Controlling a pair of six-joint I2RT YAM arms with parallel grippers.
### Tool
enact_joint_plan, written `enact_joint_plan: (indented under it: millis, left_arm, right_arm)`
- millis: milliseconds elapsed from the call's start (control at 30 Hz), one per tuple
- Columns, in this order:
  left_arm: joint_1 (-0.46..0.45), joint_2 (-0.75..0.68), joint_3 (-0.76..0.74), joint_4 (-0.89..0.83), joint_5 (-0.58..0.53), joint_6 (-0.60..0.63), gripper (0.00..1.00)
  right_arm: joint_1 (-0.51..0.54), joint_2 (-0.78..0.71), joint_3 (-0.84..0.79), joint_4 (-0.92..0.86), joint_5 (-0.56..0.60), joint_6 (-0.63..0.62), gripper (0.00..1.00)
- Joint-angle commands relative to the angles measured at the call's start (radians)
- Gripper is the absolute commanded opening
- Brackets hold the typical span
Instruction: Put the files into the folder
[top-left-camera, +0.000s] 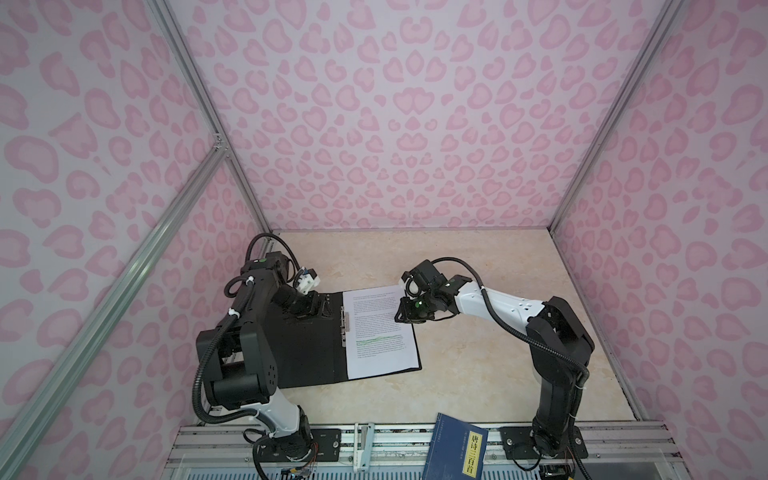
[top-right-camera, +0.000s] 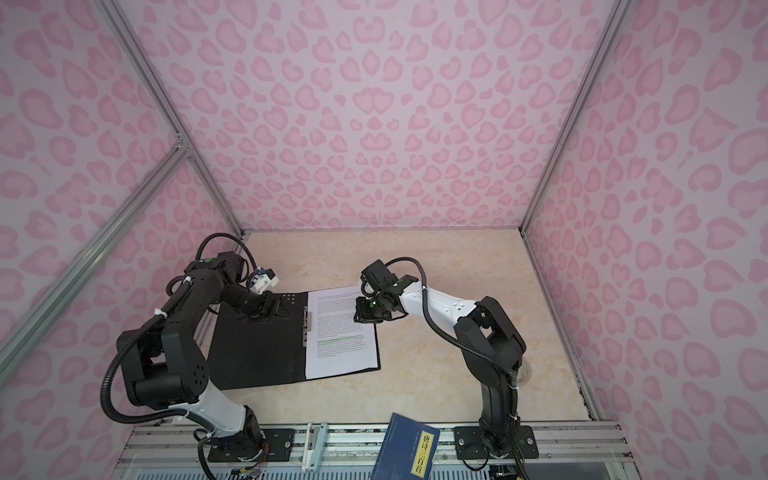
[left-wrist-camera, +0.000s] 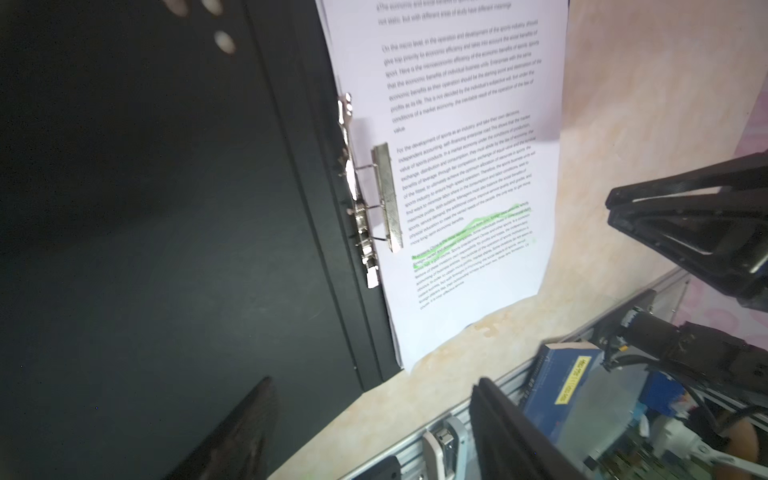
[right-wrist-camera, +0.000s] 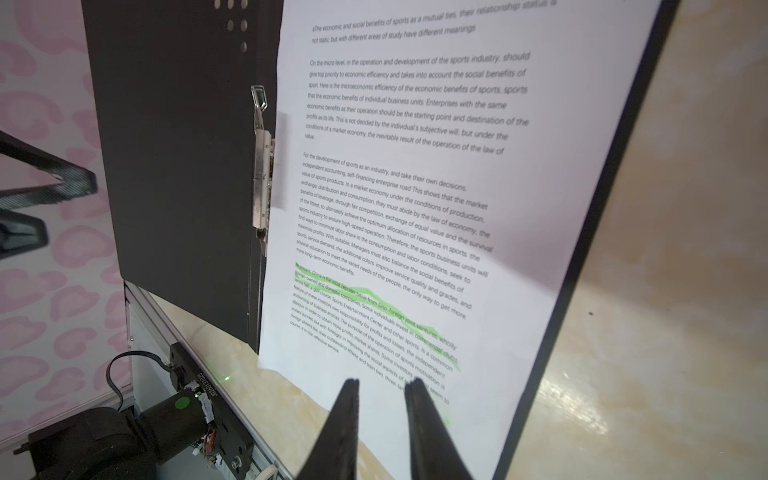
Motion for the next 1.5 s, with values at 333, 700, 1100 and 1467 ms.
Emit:
enact_joint_plan:
  millis: [333,700,1100,1467]
  left_arm:
    - [-0.139,0.130,-0.096,0.191,0.034,-0.155,0.76]
    - [-0.183,0.193,-0.109,0.274,0.009,-0.204,0.76]
    - [-0.245,0.264,-0.031,0.250,0.080,-0.224,0.75]
    - [-0.314,0.341,0.046,0.270,0.166,-0.289,0.75]
  right_arm:
    - [-0.069,-0.120,-0.119,0.018,0.043,0.016,0.24]
    - [-0.114,-0.187,-0.156,-0.009,0.057,0.007,0.25]
    - [-0.134,-0.205,-0.184,-0.008,0.066,0.004,0.24]
    - [-0.204,-0.247,-0.275,0.000,0.068,0.046,0.26]
